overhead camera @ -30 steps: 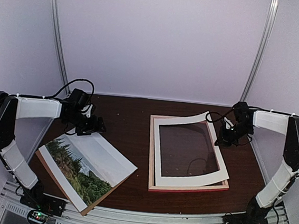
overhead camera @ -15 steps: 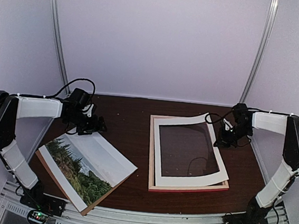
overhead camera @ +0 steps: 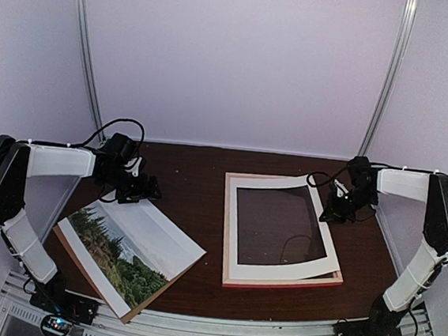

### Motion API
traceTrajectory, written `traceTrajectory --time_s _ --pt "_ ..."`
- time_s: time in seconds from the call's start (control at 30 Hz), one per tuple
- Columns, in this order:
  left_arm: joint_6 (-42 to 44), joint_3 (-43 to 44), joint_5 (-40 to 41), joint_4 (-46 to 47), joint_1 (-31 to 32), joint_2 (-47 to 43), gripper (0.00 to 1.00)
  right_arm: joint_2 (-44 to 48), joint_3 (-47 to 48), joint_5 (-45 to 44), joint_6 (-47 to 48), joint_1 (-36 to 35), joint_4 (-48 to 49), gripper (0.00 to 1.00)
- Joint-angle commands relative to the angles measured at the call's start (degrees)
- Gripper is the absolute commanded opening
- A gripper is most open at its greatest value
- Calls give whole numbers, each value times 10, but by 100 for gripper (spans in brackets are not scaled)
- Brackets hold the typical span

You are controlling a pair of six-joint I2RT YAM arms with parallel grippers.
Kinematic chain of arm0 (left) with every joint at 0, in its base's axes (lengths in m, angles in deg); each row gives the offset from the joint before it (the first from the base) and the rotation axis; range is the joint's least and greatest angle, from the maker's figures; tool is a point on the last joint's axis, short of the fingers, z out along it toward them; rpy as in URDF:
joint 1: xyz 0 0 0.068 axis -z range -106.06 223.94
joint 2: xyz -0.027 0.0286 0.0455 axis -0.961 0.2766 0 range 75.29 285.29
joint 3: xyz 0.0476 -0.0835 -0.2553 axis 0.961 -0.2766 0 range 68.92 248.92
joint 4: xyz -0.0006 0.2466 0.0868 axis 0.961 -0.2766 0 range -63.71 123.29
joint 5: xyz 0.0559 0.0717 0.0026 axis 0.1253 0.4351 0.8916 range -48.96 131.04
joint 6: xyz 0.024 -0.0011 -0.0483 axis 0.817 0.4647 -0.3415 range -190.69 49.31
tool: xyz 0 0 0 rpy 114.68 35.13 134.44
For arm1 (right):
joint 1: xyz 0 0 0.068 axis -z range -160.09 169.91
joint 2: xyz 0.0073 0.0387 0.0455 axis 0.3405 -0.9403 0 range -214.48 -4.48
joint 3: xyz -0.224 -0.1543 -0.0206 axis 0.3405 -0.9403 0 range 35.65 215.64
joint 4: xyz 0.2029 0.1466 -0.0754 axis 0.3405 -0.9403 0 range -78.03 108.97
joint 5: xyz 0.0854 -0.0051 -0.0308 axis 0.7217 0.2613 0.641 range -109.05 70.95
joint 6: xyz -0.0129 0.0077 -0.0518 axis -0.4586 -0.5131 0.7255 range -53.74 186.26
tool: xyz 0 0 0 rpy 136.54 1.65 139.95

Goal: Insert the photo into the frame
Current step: Place the mat board on the glass panel.

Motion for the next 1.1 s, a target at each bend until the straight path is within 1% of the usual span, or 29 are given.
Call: traceTrajectory --time_s 0.0,0.3,0.7,0.83,1.07 --pt "-3 13 5 3 6 -1 88 -12 4 -10 8 -2 -2 9" --pt "3 16 15 -4 6 -5 89 -11 11 -9 11 -2 -6 9" --pt "24 20 31 -18 6 -32 97 -14 13 -8 14 -2 -4 9" --pt "22 10 30 -8 6 -39 98 -12 14 -12 15 -2 -7 9" --pt "22 19 22 -12 6 -27 98 -6 7 -19 14 -2 -4 10"
